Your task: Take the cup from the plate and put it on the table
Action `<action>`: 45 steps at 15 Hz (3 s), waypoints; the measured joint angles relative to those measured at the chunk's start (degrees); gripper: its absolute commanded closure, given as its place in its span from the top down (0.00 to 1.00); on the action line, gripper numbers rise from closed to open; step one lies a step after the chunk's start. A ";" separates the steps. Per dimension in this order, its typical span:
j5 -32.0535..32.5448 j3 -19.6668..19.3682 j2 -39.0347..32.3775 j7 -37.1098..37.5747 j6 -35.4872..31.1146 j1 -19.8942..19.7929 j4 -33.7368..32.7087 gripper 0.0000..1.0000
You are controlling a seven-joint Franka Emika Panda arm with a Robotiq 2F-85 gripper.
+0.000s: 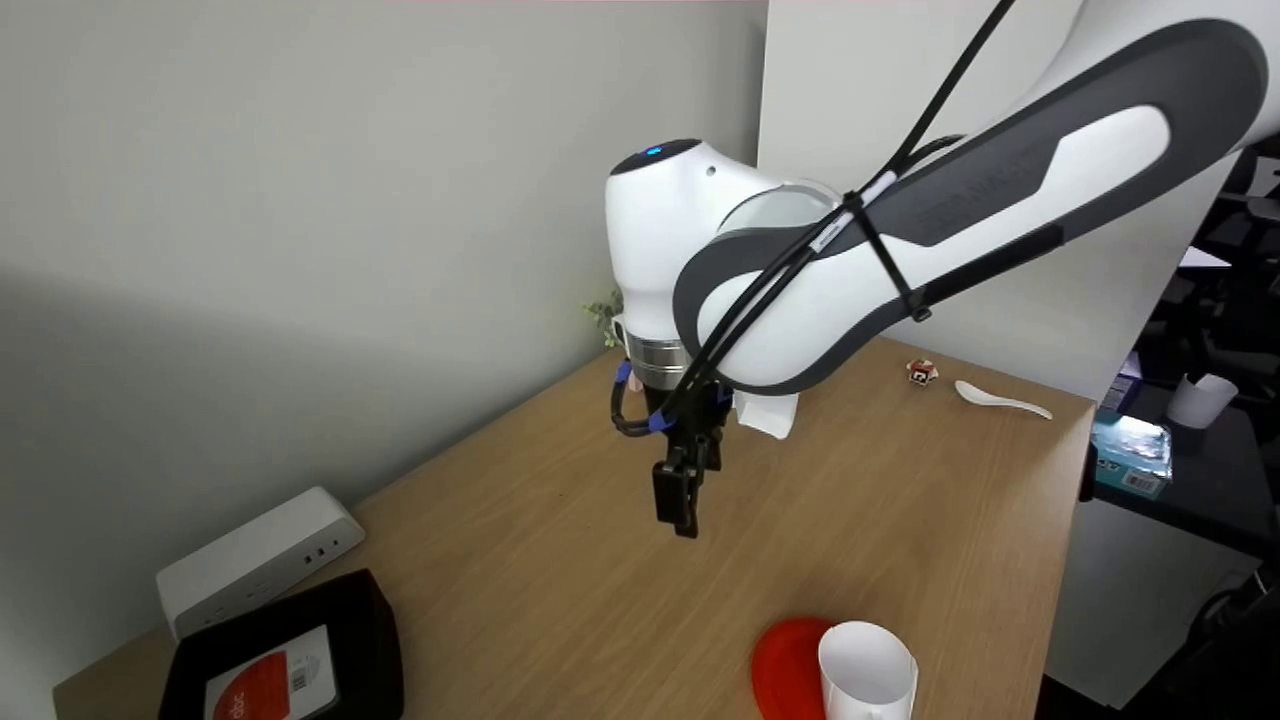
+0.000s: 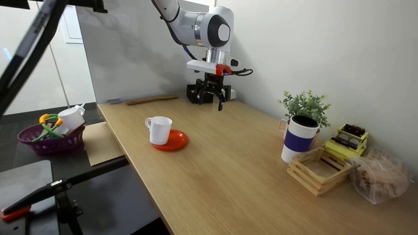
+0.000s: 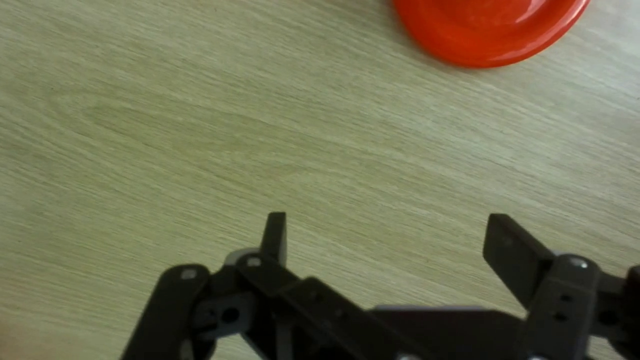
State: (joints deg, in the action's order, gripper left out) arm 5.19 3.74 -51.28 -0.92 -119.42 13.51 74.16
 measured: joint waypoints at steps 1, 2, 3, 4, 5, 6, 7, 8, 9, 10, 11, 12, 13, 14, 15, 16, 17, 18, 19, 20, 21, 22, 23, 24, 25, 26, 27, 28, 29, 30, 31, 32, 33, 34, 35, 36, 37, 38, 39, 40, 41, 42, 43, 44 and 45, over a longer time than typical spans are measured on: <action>0.00 0.00 0.00 0.69 -0.27 0.14 0.05 1.00; 0.01 0.00 0.01 1.59 -0.66 0.35 0.16 1.00; 0.06 -0.01 0.03 2.57 -1.24 0.61 0.33 1.00; 0.11 -0.05 0.10 3.63 -2.03 0.90 0.62 1.00; 0.19 -0.13 0.31 4.83 -2.92 1.24 1.15 1.00; 0.35 -0.25 0.75 6.03 -3.86 1.59 1.92 1.00; 0.68 -0.40 1.39 7.38 -4.74 1.96 2.89 1.00; 1.10 -0.63 2.04 8.89 -5.41 2.35 3.86 1.00; 1.38 -0.92 2.93 10.46 -6.10 2.73 5.08 1.00; 1.52 -1.21 3.81 11.99 -6.82 3.09 6.44 1.00; 1.62 -1.45 4.80 13.46 -7.30 3.37 7.94 1.00; 1.64 -1.56 5.90 14.79 -7.69 3.56 9.59 1.00; 1.64 -1.56 6.95 15.82 -7.99 3.65 11.34 1.00; 1.63 -1.56 8.05 16.76 -8.29 3.72 13.25 1.00; 1.63 -1.55 9.12 17.61 -8.59 3.78 15.15 1.00; 1.57 -1.52 10.04 18.27 -8.88 3.81 16.90 1.00; 1.50 -1.47 10.99 18.83 -9.19 3.81 18.79 1.00; 1.43 -1.43 11.95 19.37 -9.63 3.82 20.68 1.00; 1.41 -1.41 12.77 19.85 -10.20 3.82 22.51 1.00; 1.40 -1.39 13.62 20.25 -11.02 3.82 24.40 1.00; 1.40 -1.36 14.32 20.48 -11.80 3.85 26.11 1.00; 1.44 -1.35 14.99 20.50 -12.45 3.89 27.64 1.00; 1.44 -1.35 15.35 20.50 -13.10 3.93 28.71 1.00; 1.44 -1.35 15.63 20.50 -13.44 3.94 29.37 1.00; 1.44 -1.35 15.80 20.50 -13.49 3.94 29.63 1.00; 1.44 -1.35 15.93 20.50 -13.50 3.94 29.77 1.00; 1.44 -1.35 16.05 20.50 -13.51 3.94 29.84 1.00; 1.44 -1.35 16.17 20.50 -13.51 3.94 29.92 1.00; 1.44 -1.35 16.27 20.50 -13.51 3.94 29.99 1.00; 1.44 -1.35 16.27 20.50 -13.49 3.94 29.98 1.00; 1.44 -1.35 16.23 20.50 -13.46 3.95 29.98 1.00; 1.43 -1.35 16.18 20.60 -13.45 3.98 30.04 1.00; 1.41 -1.30 16.15 20.86 -13.45 4.03 30.24 1.00; 1.37 -1.19 16.14 21.35 -13.46 4.10 30.63 1.00; 1.36 -1.07 16.14 22.24 -13.50 4.28 31.22 1.00; 1.36 -1.02 16.14 23.22 -13.51 4.58 31.88 1.00; 1.36 -1.02 16.15 24.31 -13.55 4.98 32.56 1.00; 1.37 -1.02 16.15 25.46 -13.63 5.42 33.16 1.00; 1.39 -1.03 16.16 26.84 -13.74 5.90 33.64 1.00; 1.43 -1.07 16.17 28.13 -13.77 6.37 33.91 1.00; 1.52 -1.17 16.20 29.44 -13.78 6.87 33.99 1.00; 1.64 -1.35 16.31 30.64 -13.80 7.35 33.99 1.00; 1.86 -1.60 16.46 31.79 -13.86 7.80 33.95 1.00; 2.29 -1.92 16.66 32.96 -14.03 8.28 33.89 1.00; 2.99 -2.31 16.97 34.31 -14.26 8.77 33.88 1.00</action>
State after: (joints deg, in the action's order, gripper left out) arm 8.18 1.42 -34.31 33.39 -133.68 22.28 108.04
